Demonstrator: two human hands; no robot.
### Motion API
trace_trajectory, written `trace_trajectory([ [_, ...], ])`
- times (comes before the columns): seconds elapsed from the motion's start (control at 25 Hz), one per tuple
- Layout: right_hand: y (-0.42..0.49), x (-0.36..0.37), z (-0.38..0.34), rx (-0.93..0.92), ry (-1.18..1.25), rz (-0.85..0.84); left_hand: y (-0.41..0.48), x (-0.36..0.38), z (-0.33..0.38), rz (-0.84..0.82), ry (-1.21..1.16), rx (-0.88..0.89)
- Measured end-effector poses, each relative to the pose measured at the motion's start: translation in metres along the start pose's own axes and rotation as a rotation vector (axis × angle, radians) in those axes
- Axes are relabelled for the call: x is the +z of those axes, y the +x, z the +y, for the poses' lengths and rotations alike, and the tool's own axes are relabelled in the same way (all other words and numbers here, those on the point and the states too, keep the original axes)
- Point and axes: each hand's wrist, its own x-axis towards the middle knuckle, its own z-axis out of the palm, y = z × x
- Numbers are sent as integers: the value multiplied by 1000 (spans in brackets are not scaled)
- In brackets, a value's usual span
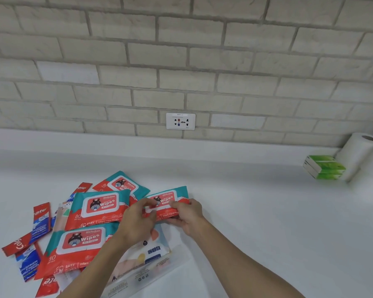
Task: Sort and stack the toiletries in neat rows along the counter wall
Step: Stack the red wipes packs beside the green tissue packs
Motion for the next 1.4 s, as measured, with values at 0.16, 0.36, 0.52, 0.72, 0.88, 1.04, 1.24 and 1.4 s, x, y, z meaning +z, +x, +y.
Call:
trace_trajectory([
  [0.16,0,-16,-9,-41,23,25,9,-4,7,25,-29,-39],
  [0.36,-8,-37,-21,-84,66,-3,21,1,22,84,-220,-160],
  [0.52,-15,-56,-32,-117,126,-31,31,12,40,6,-492,-348],
  [0.72,-24,-80,-39,-158,132,-41,37,30,65,-147,-575,-319],
  [0.88,-26,-104,-49,-183,51,-13,40,47,85,-178,-545,-245],
  [1.04,-26,-133,-64,-253,-98,82,45,70,110,-181,-486,-195],
  [1.24,-24,-175,-86,-311,-142,164,51,107,145,-252,-443,-155],
  [1.4,-20,-214,-102,-338,-164,200,57,141,171,-314,-445,-134],
])
